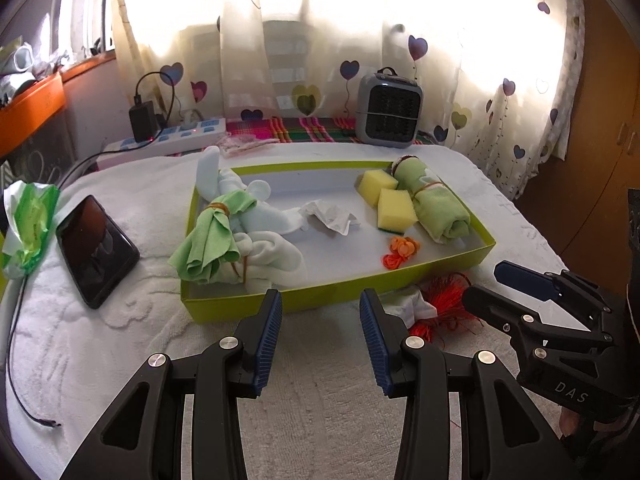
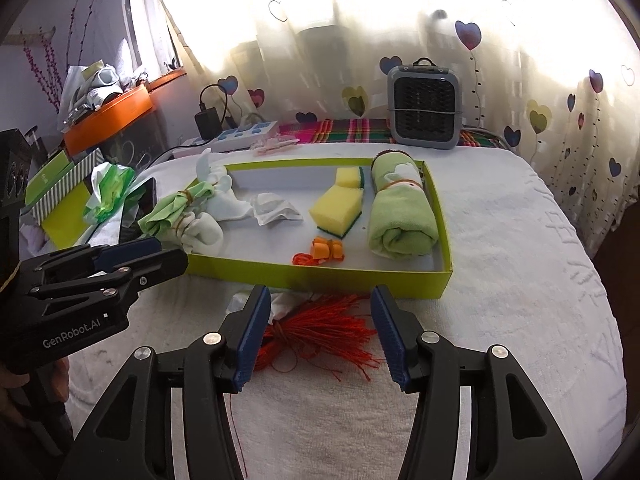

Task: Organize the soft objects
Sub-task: 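Withdraw both open tools from the box lid back over the bed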

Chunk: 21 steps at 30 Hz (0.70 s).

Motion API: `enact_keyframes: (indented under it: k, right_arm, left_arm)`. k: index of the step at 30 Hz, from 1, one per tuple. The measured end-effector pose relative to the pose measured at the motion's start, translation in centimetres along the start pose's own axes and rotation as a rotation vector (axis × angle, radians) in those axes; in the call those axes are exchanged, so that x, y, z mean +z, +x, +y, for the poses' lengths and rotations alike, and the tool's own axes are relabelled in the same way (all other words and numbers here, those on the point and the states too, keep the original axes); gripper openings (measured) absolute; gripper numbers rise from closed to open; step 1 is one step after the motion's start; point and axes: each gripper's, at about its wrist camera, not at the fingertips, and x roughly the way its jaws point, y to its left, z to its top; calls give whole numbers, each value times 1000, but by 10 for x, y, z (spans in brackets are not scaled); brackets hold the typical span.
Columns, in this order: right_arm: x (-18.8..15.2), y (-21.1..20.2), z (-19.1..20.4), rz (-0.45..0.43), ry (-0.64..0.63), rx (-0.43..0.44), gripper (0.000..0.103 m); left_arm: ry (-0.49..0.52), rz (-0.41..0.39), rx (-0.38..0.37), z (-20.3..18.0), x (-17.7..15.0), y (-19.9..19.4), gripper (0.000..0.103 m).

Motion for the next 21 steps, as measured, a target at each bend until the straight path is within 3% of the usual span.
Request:
enact_keyframes:
  k: [10, 21]
  right_arm:
    - [-19, -8, -16, 39, 36, -37, 53]
    - [-20, 8, -9, 93, 68, 7, 53]
  left_arm:
    - [-46, 39, -87, 2, -21, 3, 39]
    - [-87, 64, -92, 12, -32, 7, 39]
